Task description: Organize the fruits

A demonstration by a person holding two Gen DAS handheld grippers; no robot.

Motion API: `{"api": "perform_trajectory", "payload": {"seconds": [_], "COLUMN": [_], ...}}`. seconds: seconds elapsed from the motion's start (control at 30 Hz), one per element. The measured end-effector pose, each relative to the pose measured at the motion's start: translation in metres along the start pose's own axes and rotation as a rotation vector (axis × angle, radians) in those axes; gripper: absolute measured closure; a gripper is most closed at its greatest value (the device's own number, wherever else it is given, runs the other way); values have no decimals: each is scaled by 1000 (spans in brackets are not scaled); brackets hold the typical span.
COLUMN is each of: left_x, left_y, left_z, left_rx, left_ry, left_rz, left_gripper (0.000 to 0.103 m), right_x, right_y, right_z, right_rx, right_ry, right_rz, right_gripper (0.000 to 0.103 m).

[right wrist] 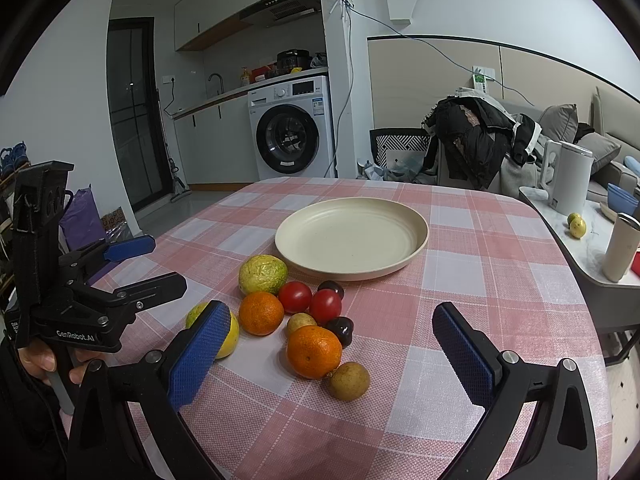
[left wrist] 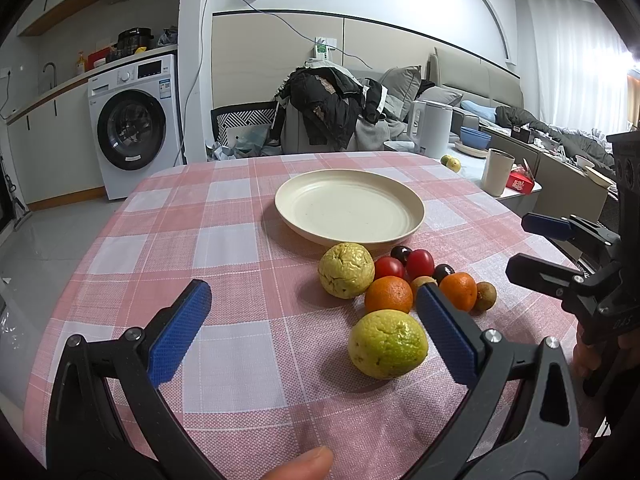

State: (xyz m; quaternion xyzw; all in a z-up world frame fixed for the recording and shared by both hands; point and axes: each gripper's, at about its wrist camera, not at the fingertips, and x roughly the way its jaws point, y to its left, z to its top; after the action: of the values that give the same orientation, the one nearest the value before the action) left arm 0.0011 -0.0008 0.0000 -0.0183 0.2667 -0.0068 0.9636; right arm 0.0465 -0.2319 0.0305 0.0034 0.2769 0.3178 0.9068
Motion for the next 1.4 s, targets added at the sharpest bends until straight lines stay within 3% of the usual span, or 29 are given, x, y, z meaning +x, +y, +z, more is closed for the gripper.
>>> {"api": "perform_trajectory", "payload": {"seconds": [1.03,1.4], "left_x": [0,-2], "left_y": [0,-3], "left_z": [-1,3], "left_rx": [1,30], "left_ry": [-2,-8], "left_rz": [0,-11], "left_gripper": [1,1], "right_x": [1,2], "right_y": [-1,-4], "right_z": [0,0], "right_rx": [1,9], "right_ry": [1,11], "right_rz": [-1,-42], "right_gripper": [0,0]}}
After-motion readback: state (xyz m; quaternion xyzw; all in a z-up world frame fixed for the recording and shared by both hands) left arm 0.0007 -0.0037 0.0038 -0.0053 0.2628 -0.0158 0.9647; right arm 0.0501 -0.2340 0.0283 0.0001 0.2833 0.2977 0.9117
